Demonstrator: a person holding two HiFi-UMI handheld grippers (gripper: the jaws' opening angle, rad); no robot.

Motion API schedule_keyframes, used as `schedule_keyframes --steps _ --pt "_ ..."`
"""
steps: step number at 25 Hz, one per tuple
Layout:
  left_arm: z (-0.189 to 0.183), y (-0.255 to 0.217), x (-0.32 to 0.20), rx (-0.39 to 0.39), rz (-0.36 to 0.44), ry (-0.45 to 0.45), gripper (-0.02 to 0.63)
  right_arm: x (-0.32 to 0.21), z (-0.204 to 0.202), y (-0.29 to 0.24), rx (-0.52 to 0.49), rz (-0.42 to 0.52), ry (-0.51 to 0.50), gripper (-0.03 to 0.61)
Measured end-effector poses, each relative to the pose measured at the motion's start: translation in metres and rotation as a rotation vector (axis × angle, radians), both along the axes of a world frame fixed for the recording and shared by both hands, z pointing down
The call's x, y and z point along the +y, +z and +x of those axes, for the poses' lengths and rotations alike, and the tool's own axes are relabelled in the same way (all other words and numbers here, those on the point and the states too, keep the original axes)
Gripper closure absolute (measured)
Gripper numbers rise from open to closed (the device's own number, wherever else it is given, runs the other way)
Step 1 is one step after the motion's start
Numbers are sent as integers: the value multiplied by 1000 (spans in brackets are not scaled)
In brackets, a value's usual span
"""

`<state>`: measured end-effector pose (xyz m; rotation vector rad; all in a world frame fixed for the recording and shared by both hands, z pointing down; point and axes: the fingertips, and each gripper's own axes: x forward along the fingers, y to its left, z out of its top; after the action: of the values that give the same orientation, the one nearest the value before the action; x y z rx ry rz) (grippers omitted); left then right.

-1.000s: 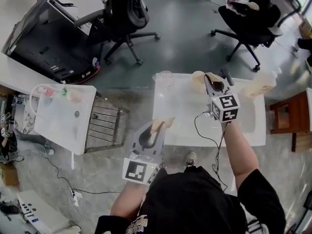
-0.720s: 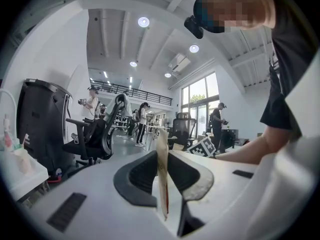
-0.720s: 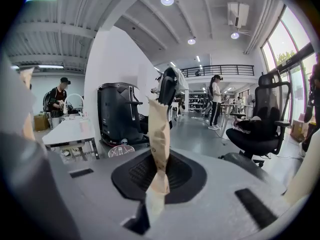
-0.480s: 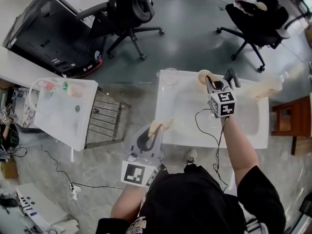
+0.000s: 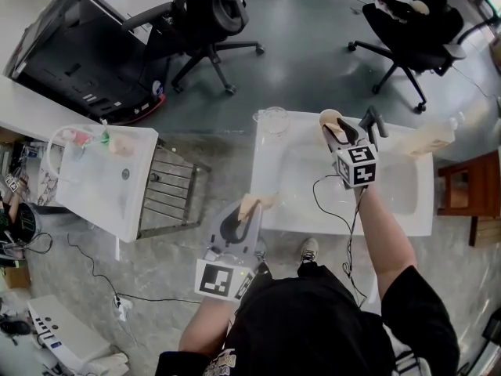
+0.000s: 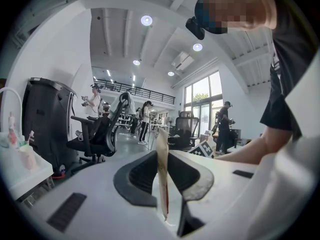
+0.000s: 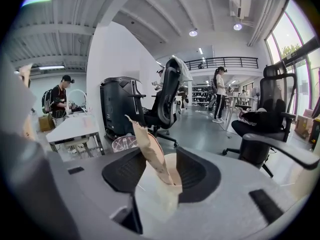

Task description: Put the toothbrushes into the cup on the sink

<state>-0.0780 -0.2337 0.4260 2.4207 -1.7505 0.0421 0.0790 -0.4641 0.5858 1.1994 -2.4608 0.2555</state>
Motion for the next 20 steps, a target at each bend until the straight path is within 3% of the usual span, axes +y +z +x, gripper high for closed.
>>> schedule_keyframes --steps 7,20 --pt "-2 -4 7 4 13 8 554 13 -2 -8 -25 14 -9 331" --pt "-5 -12 21 22 40 58 554 49 4 -52 -60 96 24 296"
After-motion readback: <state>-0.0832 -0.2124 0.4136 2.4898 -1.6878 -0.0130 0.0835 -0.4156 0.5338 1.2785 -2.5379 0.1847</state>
